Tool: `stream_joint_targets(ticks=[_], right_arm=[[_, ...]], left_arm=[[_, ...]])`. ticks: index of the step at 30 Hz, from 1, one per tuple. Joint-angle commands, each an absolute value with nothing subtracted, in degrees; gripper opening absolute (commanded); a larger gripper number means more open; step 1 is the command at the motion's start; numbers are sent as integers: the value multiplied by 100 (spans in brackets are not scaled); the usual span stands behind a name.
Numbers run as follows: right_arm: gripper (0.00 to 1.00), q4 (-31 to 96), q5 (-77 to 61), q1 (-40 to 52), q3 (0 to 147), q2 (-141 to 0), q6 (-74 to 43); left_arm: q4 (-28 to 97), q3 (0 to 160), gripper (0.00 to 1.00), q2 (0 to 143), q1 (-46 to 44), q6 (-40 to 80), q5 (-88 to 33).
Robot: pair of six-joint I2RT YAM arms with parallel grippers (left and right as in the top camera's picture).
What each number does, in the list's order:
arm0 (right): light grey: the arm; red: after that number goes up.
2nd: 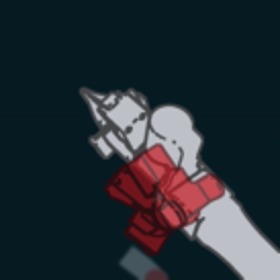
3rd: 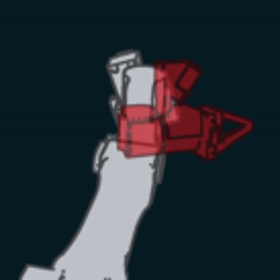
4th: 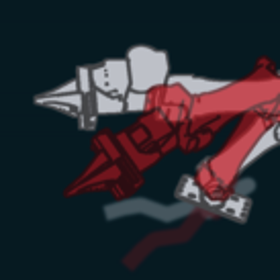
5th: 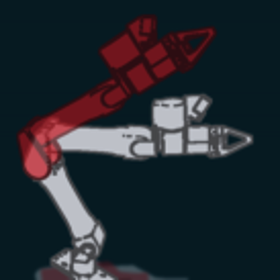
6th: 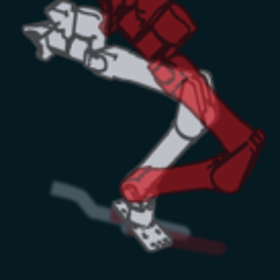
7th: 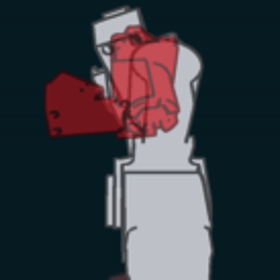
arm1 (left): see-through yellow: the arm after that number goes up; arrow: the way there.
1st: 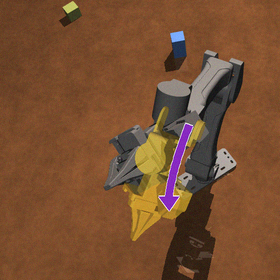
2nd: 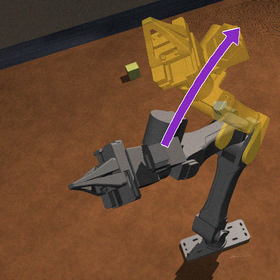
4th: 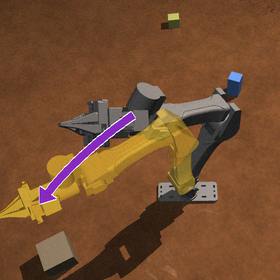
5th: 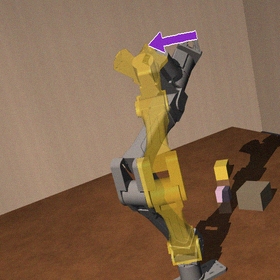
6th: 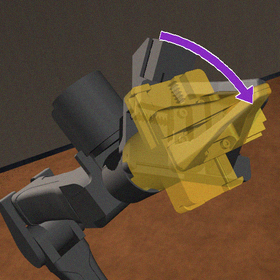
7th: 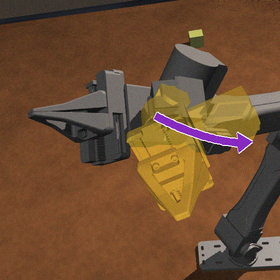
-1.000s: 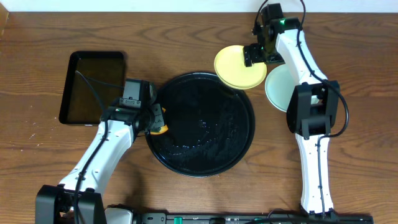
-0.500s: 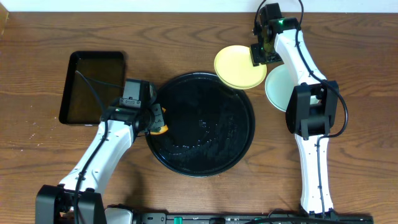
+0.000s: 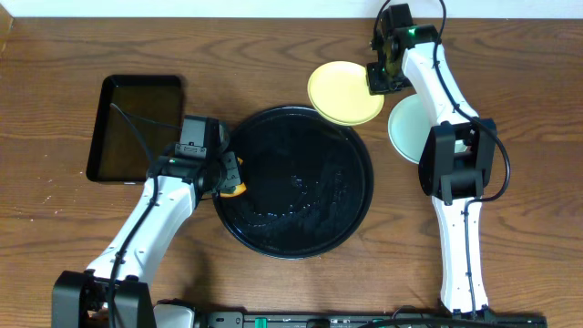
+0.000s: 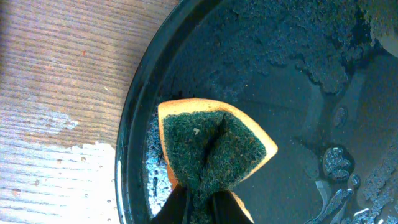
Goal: Clean dirty plates on tray and stack at the side
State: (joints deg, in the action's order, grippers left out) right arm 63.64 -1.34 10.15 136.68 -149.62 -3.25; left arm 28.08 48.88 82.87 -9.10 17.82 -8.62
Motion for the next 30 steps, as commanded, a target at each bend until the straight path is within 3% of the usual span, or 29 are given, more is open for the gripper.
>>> stream_joint_targets(ticks=[1, 18, 30], right_arm=[[1, 6403, -220, 1105, 13688, -14809, -578], [2, 7050, -281, 910, 13688, -12597, -998], [2, 8418, -281, 255, 13675, -12366, -1068]], left_arm=[[2803, 4971, 8, 8296, -880, 1787, -794], [2847, 4971, 8, 8296, -880, 1787, -797], [2869, 4971, 9, 8296, -880, 1787, -797]])
